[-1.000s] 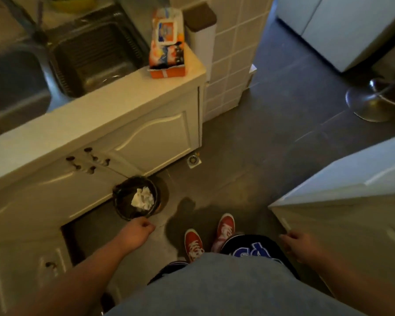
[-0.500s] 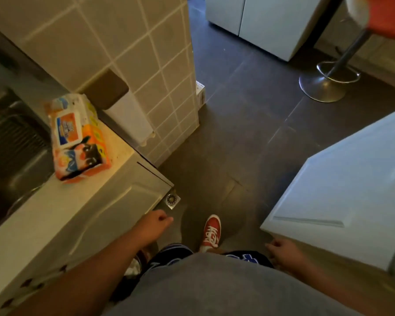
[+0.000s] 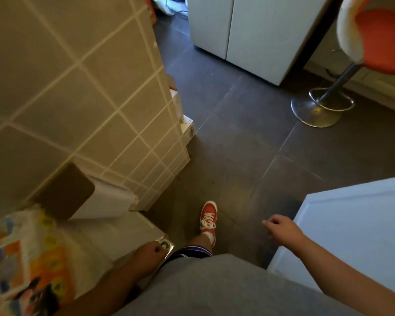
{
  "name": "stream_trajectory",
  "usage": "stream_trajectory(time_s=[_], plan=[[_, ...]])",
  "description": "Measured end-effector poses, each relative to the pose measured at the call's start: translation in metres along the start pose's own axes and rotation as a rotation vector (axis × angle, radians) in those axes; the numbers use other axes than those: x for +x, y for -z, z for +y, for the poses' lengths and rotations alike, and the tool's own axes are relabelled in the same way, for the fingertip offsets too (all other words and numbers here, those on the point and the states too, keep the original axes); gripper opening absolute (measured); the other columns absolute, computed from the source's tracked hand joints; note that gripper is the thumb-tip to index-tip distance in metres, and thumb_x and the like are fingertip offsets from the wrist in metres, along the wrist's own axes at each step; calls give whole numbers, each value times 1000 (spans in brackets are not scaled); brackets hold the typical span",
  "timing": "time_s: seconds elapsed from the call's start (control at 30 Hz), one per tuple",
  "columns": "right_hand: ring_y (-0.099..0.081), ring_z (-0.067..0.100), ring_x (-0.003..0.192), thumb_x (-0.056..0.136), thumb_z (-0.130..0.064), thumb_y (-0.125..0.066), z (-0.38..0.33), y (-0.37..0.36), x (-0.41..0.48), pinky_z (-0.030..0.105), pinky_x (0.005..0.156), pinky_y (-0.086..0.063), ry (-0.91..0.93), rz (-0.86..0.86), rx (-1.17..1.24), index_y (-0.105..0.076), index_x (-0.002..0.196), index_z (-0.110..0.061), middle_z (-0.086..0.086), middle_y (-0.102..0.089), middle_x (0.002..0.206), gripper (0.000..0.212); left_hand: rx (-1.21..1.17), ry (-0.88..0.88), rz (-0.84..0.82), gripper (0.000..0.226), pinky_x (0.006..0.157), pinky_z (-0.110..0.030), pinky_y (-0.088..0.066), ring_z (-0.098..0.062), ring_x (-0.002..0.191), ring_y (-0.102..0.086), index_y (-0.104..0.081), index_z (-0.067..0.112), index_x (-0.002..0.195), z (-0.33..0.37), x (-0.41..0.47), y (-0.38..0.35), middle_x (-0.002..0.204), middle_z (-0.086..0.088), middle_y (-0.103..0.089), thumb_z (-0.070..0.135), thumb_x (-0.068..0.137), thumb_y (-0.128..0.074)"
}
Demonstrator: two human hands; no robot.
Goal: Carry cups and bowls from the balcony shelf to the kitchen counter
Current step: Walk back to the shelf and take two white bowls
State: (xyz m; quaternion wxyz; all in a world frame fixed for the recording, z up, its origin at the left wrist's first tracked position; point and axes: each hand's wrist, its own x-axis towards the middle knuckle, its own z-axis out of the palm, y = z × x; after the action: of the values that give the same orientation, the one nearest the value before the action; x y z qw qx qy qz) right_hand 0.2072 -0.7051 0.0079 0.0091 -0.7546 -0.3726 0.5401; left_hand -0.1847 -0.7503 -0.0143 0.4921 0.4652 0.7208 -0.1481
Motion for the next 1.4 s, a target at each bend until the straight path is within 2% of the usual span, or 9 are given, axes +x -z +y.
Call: stream_trajectory(time_s=[0.2,0.4,0.5,0.67,0.83,0.97,1.07,1.2,1.4], plan=[[-63,27,67,96,-25,-56,-4,73,35,32,58,-48,-192,127,88,-62,88,0,20,-68,82,27,51,-113,-50,25,76,-35,-49,-27,87,-64,-64,12,89,138,73,74,91,-14,-67,36,94,-58],[-50,25,55,94,-20,-58,9,134,54,26,48,-35,-378,175,242,-55,78,-3,16,-60,71,24,41,-215,-55,15,72,-32,-52,-14,86,-63,-62,26,100,282,127,138,94,0,-64,39,94,-56],[-49,24,54,94,-20,-58,9,166,78,25,48,-34,-424,146,243,-55,79,-4,15,-59,71,22,98,-263,-46,14,63,-25,-48,-11,80,-64,-61,30,94,350,155,157,89,3,-66,43,92,-57],[-53,23,52,91,-24,-59,-10,240,148,25,47,-36,-403,133,180,-57,76,-6,12,-61,67,23,100,-264,-35,22,68,-27,-51,-11,83,-65,-63,26,102,434,195,176,90,2,-68,44,92,-57],[-48,21,48,92,-23,-61,-70,321,232,22,45,-35,-283,132,57,-49,65,-12,8,-51,54,31,72,-154,-21,22,73,-31,-56,-12,82,-66,-63,25,103,463,216,197,91,2,-68,44,93,-56],[-59,26,59,89,-29,-64,-152,374,294,30,60,-48,-154,99,-77,-57,65,-14,10,-62,62,29,5,-29,22,30,86,-36,-54,-18,91,-66,-65,18,111,456,226,220,104,-6,-70,40,94,-55],[-68,35,73,86,-29,-66,-224,397,340,37,72,-54,-67,99,-141,-59,65,-13,16,-71,74,28,-72,54,28,32,80,-30,-49,-17,93,-64,-63,18,119,449,236,238,110,-6,-69,38,95,-55],[-70,34,76,87,-30,-64,-316,403,395,38,74,-55,33,53,-218,-59,67,-14,14,-73,77,26,-139,168,17,20,62,-22,-43,-8,81,-62,-64,25,105,443,259,263,92,3,-66,41,95,-54],[-68,24,63,84,-39,-62,-424,405,455,33,62,-52,84,17,-267,-61,71,-13,5,-73,68,29,-196,187,20,17,62,-25,-46,-11,78,-64,-63,27,85,451,313,330,84,4,-67,40,93,-57]])
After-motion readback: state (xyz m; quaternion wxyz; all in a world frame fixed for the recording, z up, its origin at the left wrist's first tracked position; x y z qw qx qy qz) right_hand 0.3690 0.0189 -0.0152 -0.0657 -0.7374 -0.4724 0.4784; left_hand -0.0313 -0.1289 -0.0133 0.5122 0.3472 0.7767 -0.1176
